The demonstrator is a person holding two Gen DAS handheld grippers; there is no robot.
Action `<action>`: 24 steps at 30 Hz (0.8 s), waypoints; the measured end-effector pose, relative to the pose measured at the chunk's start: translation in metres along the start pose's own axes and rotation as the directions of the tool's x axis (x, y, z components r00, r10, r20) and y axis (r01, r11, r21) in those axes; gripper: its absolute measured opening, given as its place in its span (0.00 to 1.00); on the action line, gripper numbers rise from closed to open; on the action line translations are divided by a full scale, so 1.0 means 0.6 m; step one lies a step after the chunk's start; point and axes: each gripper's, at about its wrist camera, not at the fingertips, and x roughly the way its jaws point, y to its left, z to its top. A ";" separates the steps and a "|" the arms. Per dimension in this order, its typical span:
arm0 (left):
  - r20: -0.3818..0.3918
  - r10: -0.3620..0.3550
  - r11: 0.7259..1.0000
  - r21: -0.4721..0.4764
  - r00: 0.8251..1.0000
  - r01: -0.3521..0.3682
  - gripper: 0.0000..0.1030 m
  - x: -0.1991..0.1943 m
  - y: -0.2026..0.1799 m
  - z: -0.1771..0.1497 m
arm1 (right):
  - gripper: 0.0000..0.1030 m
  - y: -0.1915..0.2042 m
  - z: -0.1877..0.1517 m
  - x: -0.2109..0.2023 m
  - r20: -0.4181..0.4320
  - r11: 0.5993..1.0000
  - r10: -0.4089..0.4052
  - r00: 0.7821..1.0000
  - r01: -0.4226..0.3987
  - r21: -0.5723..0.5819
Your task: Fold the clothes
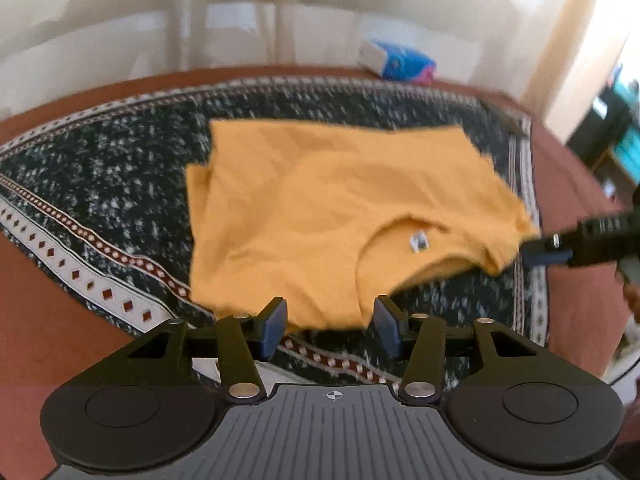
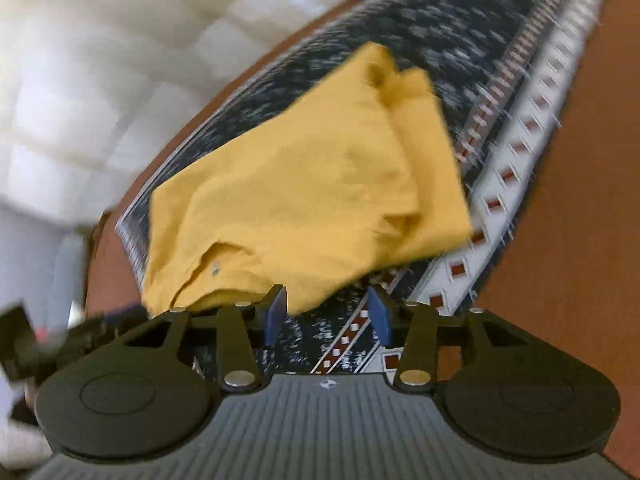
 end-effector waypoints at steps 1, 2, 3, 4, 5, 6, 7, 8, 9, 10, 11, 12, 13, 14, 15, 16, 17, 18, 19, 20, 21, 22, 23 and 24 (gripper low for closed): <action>-0.011 -0.009 0.999 -0.039 1.000 0.009 0.62 0.003 0.003 -0.003 | 0.49 -0.003 -0.003 0.003 0.016 0.999 0.001 1.000 -0.002 0.033; -0.013 -0.019 0.996 -0.086 1.000 0.018 0.62 0.005 0.008 -0.006 | 0.49 -0.006 -0.004 0.004 0.036 0.998 0.006 0.999 -0.008 0.061; -0.007 -0.012 0.992 -0.129 1.000 0.011 0.62 0.006 0.013 -0.009 | 0.49 -0.008 -0.005 0.004 0.052 0.996 0.010 0.999 -0.014 0.083; 0.001 0.001 0.986 -0.169 1.000 -0.001 0.62 0.006 0.016 -0.011 | 0.49 -0.007 -0.004 0.005 0.065 0.995 0.011 0.998 -0.017 0.094; 0.007 0.023 0.984 -0.176 1.000 -0.021 0.62 0.006 0.014 -0.013 | 0.49 -0.006 -0.004 0.005 0.075 0.995 0.008 0.997 -0.015 0.095; 0.014 0.047 0.984 -0.170 0.999 -0.044 0.62 0.007 0.010 -0.013 | 0.49 -0.004 -0.003 0.005 0.084 0.996 0.003 0.996 -0.011 0.093; 0.011 0.050 0.986 -0.161 0.999 -0.047 0.63 0.009 0.006 -0.013 | 0.49 -0.004 -0.002 0.006 0.089 0.995 -0.001 0.996 -0.008 0.095; 0.006 0.044 0.988 -0.151 0.999 -0.043 0.63 0.013 0.001 -0.013 | 0.49 -0.005 -0.002 0.007 0.091 0.995 -0.003 0.996 -0.006 0.099; 0.001 0.039 0.989 -0.142 0.999 -0.038 0.62 0.016 -0.004 -0.012 | 0.49 -0.005 -0.002 0.008 0.093 0.995 -0.005 0.996 -0.005 0.103; 0.000 0.036 0.988 -0.149 0.999 -0.035 0.62 0.020 -0.006 -0.011 | 0.48 -0.006 -0.001 0.009 0.096 0.994 -0.007 0.995 -0.003 0.106; 0.000 0.034 0.986 -0.163 0.999 -0.033 0.62 0.024 -0.008 -0.011 | 0.44 -0.006 -0.001 0.010 0.098 0.994 -0.009 0.995 -0.002 0.110; -0.001 0.036 0.982 -0.187 0.999 -0.036 0.58 0.027 -0.007 -0.010 | 0.39 -0.006 0.000 0.011 0.097 0.994 -0.014 0.995 0.003 0.111; -0.004 0.040 0.976 -0.216 0.999 -0.040 0.26 0.030 -0.004 -0.010 | 0.24 -0.006 0.001 0.012 0.091 0.994 -0.022 0.996 0.012 0.107; -0.007 0.044 0.969 -0.244 0.999 -0.044 0.17 0.034 -0.001 -0.009 | 0.11 -0.006 0.002 0.013 0.086 0.994 -0.031 0.996 0.021 0.104; 0.002 0.045 0.968 -0.247 0.999 -0.043 0.14 0.031 -0.003 -0.007 | 0.09 -0.007 0.003 0.011 0.087 0.994 -0.033 0.996 0.024 0.103; 0.016 0.046 0.970 -0.241 0.999 -0.041 0.11 0.025 -0.005 -0.005 | 0.08 -0.005 0.004 0.006 0.095 0.995 -0.030 0.995 0.020 0.101; 0.030 0.046 0.971 -0.235 0.998 -0.038 0.10 0.019 -0.008 -0.002 | 0.07 -0.003 0.005 -0.001 0.105 0.995 -0.023 0.994 0.013 0.096; 0.041 0.042 0.976 -0.215 0.998 -0.032 0.10 0.011 -0.013 0.000 | 0.07 0.001 0.006 -0.008 0.115 0.996 -0.015 0.993 0.005 0.089; 0.052 0.035 0.981 -0.190 0.998 -0.025 0.09 0.003 -0.020 0.002 | 0.06 0.006 0.007 -0.015 0.124 0.997 -0.005 0.992 -0.005 0.079; 0.056 0.028 0.985 -0.173 0.998 -0.018 0.09 -0.002 -0.024 0.002 | 0.05 0.010 0.008 -0.023 0.131 0.998 0.001 0.991 -0.010 0.065; 0.057 0.021 0.987 -0.159 0.998 -0.012 0.09 -0.006 -0.029 0.003 | 0.04 0.013 0.010 -0.031 0.139 0.999 0.004 0.990 -0.010 0.049; 0.049 0.022 0.989 -0.147 0.999 -0.015 0.09 -0.004 -0.031 0.002 | 0.04 0.015 0.012 -0.038 0.145 0.999 0.003 0.989 -0.009 0.037; 0.037 0.026 0.990 -0.137 0.999 -0.021 0.09 0.001 -0.033 0.002 | 0.04 0.014 0.012 -0.040 0.146 0.999 -0.003 0.989 -0.001 0.033; 0.025 0.030 0.992 -0.126 0.999 -0.027 0.09 0.006 -0.035 0.001 | 0.04 0.011 0.012 -0.041 0.144 0.999 -0.013 0.989 0.008 0.033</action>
